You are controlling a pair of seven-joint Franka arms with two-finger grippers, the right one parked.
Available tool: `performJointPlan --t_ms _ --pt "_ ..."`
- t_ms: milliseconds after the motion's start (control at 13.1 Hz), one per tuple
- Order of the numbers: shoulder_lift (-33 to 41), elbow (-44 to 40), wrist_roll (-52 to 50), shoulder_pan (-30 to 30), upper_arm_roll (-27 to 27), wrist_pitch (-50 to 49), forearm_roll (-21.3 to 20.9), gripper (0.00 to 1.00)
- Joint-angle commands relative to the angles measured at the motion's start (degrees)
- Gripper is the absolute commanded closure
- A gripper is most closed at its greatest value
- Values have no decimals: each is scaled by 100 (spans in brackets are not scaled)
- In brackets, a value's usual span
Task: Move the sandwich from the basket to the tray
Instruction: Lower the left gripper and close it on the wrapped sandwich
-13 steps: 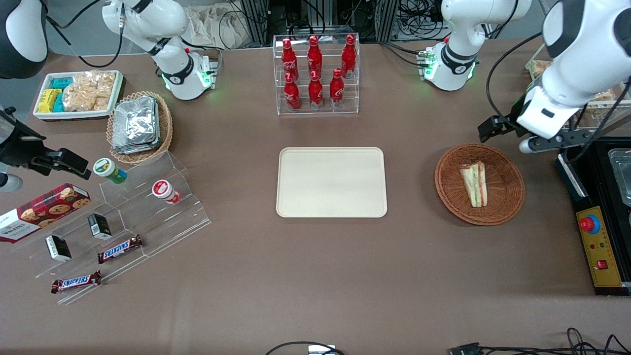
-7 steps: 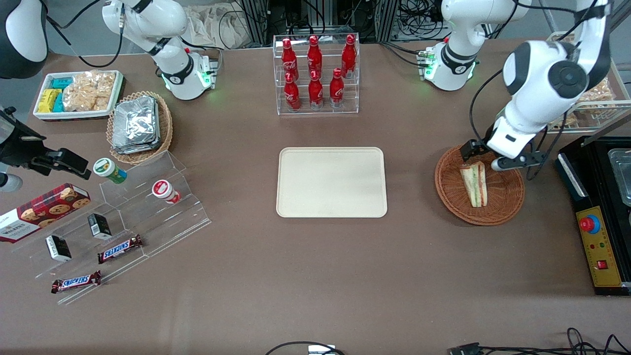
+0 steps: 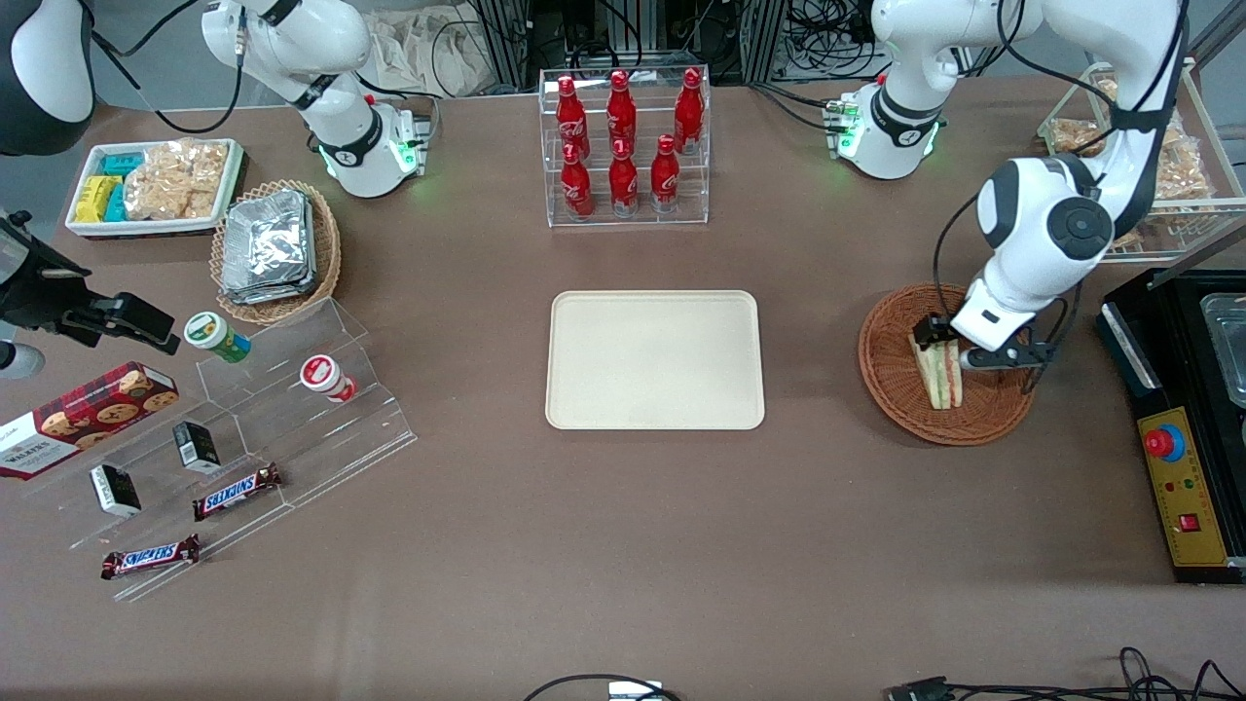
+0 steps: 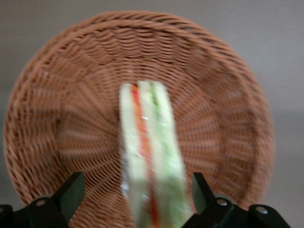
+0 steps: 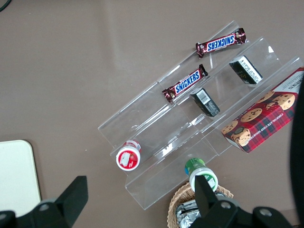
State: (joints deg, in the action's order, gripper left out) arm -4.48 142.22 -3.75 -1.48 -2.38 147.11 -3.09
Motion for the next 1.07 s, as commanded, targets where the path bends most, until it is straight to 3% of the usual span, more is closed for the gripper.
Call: performJointPlan --t_ms 0,533,610,686,762,990 --pt "-526 -80 103 -37 -166 546 -34 0" --pt "-528 -107 59 -45 -157 512 45 0" --pt "-537 -107 59 -45 -157 512 45 9" --pt "-519 -107 128 -45 -157 512 45 62" --pt "-502 -107 103 -45 -157 512 45 100" --pt "-502 -116 94 -54 -149 512 45 100"
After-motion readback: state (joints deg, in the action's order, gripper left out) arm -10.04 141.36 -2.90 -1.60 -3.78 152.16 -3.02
